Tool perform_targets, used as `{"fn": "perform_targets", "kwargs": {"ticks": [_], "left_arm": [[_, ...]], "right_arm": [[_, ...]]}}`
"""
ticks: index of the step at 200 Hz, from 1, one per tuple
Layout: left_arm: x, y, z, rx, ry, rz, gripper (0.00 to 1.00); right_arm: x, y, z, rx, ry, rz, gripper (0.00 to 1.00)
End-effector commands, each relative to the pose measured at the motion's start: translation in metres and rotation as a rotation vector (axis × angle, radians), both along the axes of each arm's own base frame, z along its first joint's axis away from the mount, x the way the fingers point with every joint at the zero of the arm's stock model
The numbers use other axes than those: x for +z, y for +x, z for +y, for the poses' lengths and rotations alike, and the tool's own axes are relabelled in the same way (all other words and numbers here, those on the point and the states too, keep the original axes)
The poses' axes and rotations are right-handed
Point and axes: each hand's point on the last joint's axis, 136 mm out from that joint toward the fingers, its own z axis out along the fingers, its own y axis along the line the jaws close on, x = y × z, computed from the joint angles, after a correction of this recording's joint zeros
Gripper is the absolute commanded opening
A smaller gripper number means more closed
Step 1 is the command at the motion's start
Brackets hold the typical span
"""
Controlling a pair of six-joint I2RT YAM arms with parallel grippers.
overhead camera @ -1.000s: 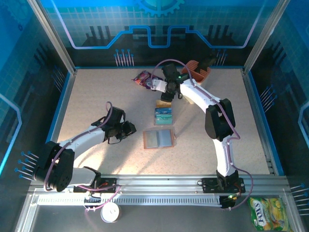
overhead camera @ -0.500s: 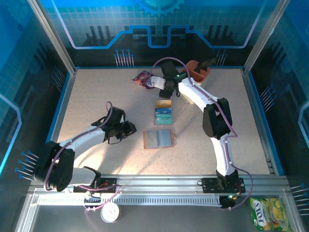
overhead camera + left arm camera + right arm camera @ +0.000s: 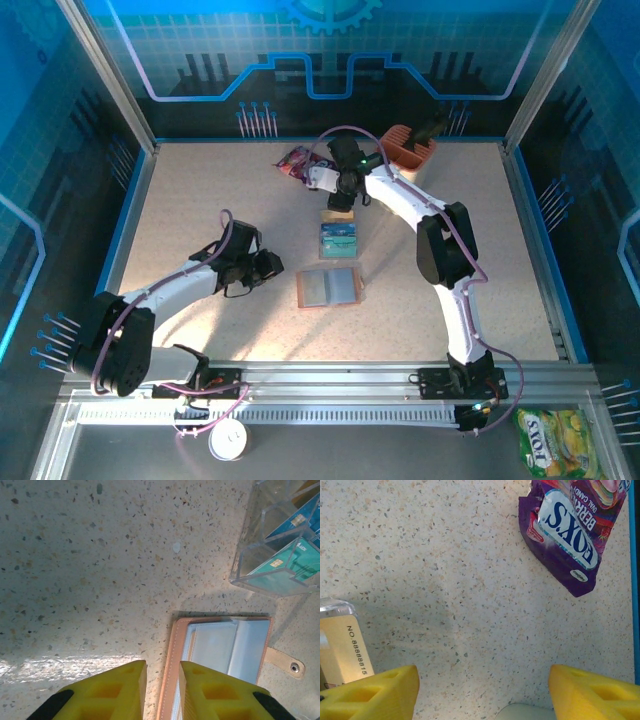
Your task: Take the credit cards out of the card holder
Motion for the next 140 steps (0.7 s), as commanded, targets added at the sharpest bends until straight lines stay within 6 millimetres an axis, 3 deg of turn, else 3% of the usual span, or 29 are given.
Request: {"fn": "perform_targets", "kwargs": {"ticks": [1,60,140], "left_arm": [[-0.006,-0.003,-0.003,0.006,-0.037,0.035,0.25],[0.000,-0.001,-0.016,-0.004,-0.115,0.026,0.25],[-0.009,-0.021,-0.049,-0.067,-0.115,0.046,0.22]], "right_arm": [[0.032,-0.008,0.006,0.011,0.051,-0.036,0.70],[0.065,-0.050,0.014,-0.071,0.263,0.058,0.70],[0.079,-0.147,0.034,-0.241,0.675,0.320,0.66]]}}
